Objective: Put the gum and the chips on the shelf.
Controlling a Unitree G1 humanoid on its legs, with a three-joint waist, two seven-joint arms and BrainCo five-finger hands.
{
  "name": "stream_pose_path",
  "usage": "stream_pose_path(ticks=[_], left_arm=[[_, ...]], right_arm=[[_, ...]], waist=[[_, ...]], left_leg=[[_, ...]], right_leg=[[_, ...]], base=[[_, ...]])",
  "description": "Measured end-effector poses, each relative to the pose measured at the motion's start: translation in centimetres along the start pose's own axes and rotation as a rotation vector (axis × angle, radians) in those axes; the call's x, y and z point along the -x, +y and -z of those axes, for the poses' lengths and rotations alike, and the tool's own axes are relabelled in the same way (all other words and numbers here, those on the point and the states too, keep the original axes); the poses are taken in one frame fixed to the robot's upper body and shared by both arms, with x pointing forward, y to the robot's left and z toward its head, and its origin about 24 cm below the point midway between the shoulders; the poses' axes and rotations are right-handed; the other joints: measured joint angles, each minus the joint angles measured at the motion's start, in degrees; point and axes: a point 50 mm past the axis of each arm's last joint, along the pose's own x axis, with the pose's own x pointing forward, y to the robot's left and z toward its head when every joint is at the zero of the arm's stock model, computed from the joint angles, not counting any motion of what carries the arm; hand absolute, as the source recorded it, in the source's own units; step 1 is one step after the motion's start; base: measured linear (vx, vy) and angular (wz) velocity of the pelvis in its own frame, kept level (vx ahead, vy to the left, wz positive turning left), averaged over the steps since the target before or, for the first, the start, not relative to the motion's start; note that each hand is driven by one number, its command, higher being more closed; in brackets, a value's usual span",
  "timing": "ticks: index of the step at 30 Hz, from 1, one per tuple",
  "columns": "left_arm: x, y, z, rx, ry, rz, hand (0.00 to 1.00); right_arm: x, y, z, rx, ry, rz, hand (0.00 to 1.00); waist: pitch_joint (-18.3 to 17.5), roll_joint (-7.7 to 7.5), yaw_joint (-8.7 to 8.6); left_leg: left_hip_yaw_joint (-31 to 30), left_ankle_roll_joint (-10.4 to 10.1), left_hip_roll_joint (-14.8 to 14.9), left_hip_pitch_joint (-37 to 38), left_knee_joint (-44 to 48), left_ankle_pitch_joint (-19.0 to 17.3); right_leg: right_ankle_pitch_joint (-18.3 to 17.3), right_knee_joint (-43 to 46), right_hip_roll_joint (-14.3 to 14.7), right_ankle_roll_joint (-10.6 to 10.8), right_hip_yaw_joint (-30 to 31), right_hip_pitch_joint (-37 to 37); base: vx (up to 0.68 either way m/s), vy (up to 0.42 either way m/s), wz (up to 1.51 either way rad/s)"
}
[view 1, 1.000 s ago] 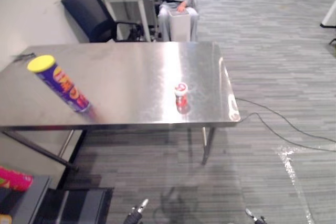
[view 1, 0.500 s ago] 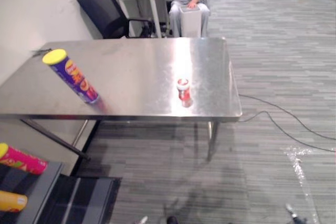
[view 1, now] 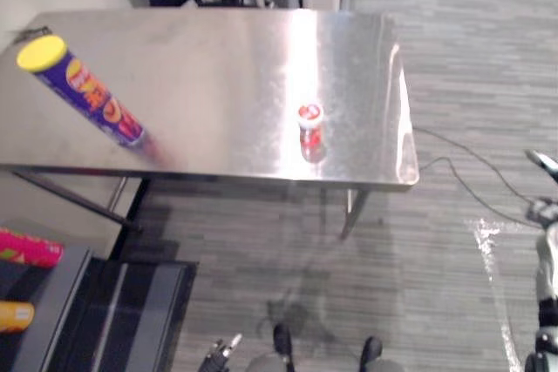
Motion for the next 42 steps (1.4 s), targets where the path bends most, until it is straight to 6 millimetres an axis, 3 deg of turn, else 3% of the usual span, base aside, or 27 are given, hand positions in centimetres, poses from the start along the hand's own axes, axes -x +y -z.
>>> stream_pose_path(ticks=[4,7,17,32,42], left_arm=[[0.0,-0.3,0.0,-0.009,0.002,0.014,0.00],[-0.1,-0.4,-0.2,-0.012,-0.002,0.018,0.00],[-0.1,-0.4,0.0,0.025,0.005,0.009,0.00],[-0.3,-0.7,-0.5,0.036,-0.009,-0.009,0.00],[-0.4,-0.4,-0.5,0.053,-0.005,-0.028,0.00]], right_arm=[[-0.3,5.5,-2.2,-0.009,-0.099,-0.259,0.00],[-0.3,8.1,-3.4,-0.027,-0.143,-0.370,0.00],[-0.6,14.2,-7.7,-0.075,-0.292,-0.600,0.00],[-2.2,18.0,-8.6,-0.158,-0.225,-0.568,0.00],[-2.0,19.6,-8.8,-0.219,-0.181,-0.578,0.00]], waist=[[1.2,0.20,1.55],[2.4,0.23,2.51],[4.2,0.47,4.00],[4.4,0.23,6.59],[5.1,-0.62,6.93]], left_leg=[[-1.3,0.1,0.0,-3.1,3.4,-1.6],[-1.9,0.4,-0.4,-4.3,4.6,-2.0],[-2.8,1.0,-0.4,-6.0,6.2,-2.3],[-3.2,1.2,-0.2,-5.7,4.8,-0.9],[-2.7,0.9,0.0,-3.9,1.4,1.1]], right_leg=[[0.0,0.9,-0.5,0.0,-0.2,-1.5],[0.0,1.0,-0.9,0.0,-0.2,-2.0],[0.0,1.7,-1.0,0.0,-0.5,-2.8],[-0.1,1.9,-1.0,-0.1,-1.2,-2.7],[-0.1,1.9,-0.7,-0.1,-0.8,-2.7]], base=[[-0.05,0.033,0.09],[-0.06,0.039,0.10],[-0.03,0.014,0.03],[0.01,-0.001,0.02],[-0.01,-0.006,-0.03]])
